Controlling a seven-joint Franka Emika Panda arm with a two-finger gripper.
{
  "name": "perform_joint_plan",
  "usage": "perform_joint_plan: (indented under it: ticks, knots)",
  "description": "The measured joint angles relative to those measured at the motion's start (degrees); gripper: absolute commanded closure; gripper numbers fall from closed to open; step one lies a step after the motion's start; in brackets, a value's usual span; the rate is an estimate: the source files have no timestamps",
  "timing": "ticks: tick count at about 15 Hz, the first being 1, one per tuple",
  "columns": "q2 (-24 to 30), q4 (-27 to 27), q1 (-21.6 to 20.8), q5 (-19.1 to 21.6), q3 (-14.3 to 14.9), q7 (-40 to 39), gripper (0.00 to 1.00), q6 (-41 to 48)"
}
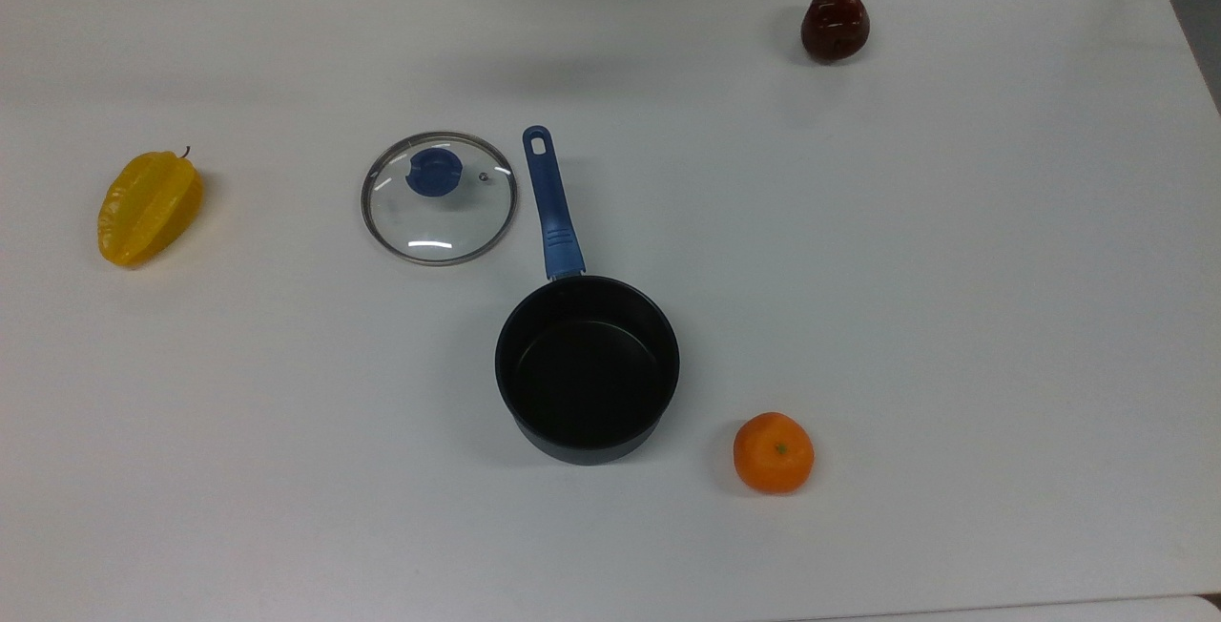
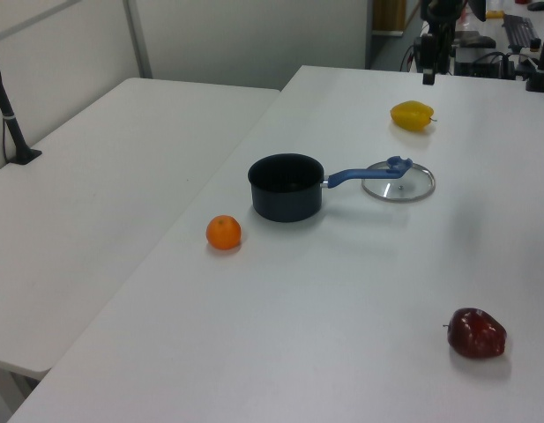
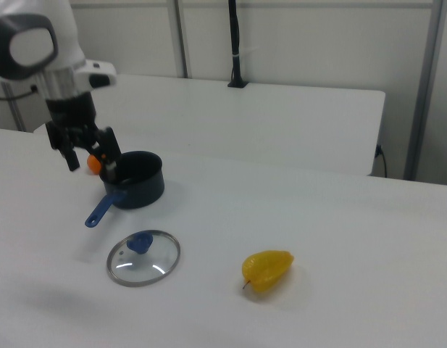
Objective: Close lid
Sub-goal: 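Move the gripper from rest toward the glass lid's blue knob, then lower the gripper and grasp the blue knob of the glass lid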
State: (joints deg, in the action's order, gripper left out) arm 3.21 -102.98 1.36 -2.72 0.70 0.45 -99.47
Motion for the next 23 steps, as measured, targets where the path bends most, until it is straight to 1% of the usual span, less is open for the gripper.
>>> perform_joint_plan:
  ticks: [3, 4, 5, 6, 7, 9, 11, 15, 16, 17, 19, 22, 23]
  knots:
    - [1.3, -8.9, 1.9, 0.0, 0.1, -2.3, 0.0, -8.4]
    - [1.5, -13.1, 2.4, 0.0, 0.1, -2.5, 0.0, -12.5]
    - [1.5, -15.5, 2.7, 0.0, 0.1, -2.6, 0.0, -15.6]
    - [1.4, -18.9, 3.0, 0.0, 0.1, -2.7, 0.0, -20.9]
    - [1.1, -20.8, 3.1, 0.0, 0.1, -2.7, 0.0, -24.5]
    - [-0.4, -23.5, 3.1, 0.0, 0.1, -2.8, 0.0, -31.3]
    - [-3.0, -25.0, 2.9, 0.0, 0.1, -3.0, 0.0, -36.8]
    - [-8.5, -25.4, 2.5, 0.0, 0.0, -3.3, 0.0, -45.6]
    - [-9.5, -25.4, 2.5, 0.0, 0.0, -3.3, 0.05, -47.4]
    - [-10.2, -25.4, 2.4, 0.0, 0.0, -3.3, 0.13, -48.7]
    - [-10.8, -25.3, 2.4, -0.1, 0.0, -3.3, 0.25, -49.8]
    - [-10.8, -25.1, 2.4, -0.1, 0.0, -3.4, 0.53, -49.8]
    - [-10.8, -25.0, 2.4, -0.1, 0.0, -3.4, 0.59, -49.8]
